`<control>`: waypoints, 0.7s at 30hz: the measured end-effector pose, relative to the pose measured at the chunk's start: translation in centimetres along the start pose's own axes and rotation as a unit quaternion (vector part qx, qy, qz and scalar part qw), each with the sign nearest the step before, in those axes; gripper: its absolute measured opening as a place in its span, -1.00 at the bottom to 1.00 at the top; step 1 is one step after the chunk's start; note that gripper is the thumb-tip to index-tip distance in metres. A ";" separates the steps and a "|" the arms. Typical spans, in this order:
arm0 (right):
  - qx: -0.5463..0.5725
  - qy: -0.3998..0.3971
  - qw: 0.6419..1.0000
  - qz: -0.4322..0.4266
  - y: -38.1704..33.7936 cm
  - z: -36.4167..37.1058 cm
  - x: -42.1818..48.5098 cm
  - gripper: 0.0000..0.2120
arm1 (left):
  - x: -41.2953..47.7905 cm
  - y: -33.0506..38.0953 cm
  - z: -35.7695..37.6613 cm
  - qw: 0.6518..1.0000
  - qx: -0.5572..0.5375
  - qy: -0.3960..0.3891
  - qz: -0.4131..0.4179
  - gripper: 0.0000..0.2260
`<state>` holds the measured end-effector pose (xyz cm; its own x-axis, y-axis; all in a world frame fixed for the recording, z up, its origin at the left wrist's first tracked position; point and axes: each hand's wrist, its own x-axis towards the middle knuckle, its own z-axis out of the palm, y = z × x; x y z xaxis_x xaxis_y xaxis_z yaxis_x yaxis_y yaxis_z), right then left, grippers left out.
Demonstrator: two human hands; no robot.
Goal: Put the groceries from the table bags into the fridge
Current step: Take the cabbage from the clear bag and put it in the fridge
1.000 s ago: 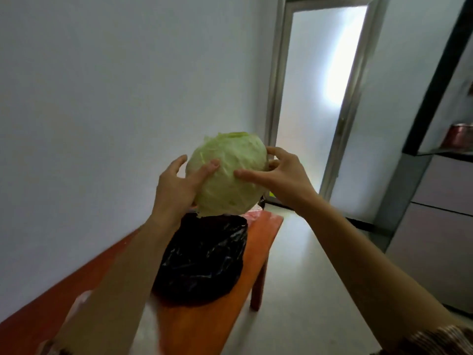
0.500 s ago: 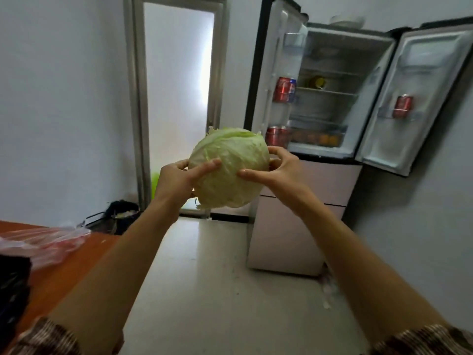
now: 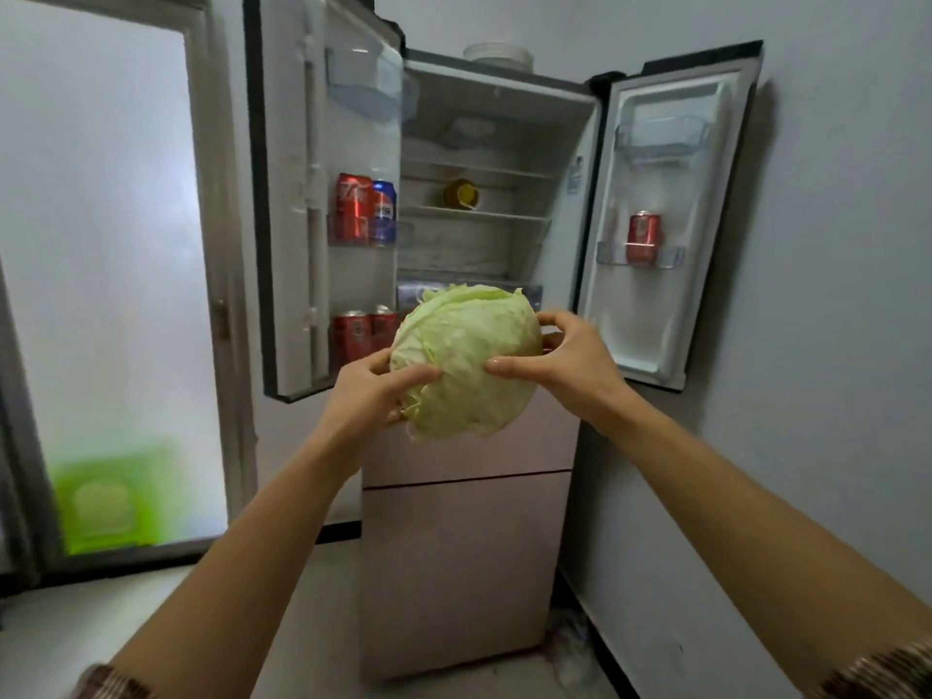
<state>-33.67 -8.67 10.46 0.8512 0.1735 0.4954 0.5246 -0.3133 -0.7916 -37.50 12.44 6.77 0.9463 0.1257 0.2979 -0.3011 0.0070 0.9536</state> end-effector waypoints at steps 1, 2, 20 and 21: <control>-0.005 0.004 1.000 0.004 1.3 -0.4 2.5 -0.30 | 3.2 -0.8 0.7 1.000 -0.004 -0.003 0.002 -0.69; -0.007 0.007 1.000 0.009 2.5 -0.9 4.9 -0.29 | 6.2 -1.4 1.5 1.000 -0.006 -0.007 0.002 -0.68; -0.033 0.035 0.999 0.014 22.7 -8.6 43.0 -0.23 | 46.8 -10.1 15.7 0.998 -0.055 0.026 0.027 -0.74; -0.033 0.035 0.999 0.011 23.7 -8.8 45.2 -0.28 | 49.0 -10.3 16.3 0.997 -0.061 0.031 0.025 -0.74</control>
<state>17.04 -16.42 17.25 0.8584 0.1016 0.5028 0.5009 -0.3777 -0.7787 13.87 2.33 12.25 0.9219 0.1894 0.3380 -0.3632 0.1188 0.9241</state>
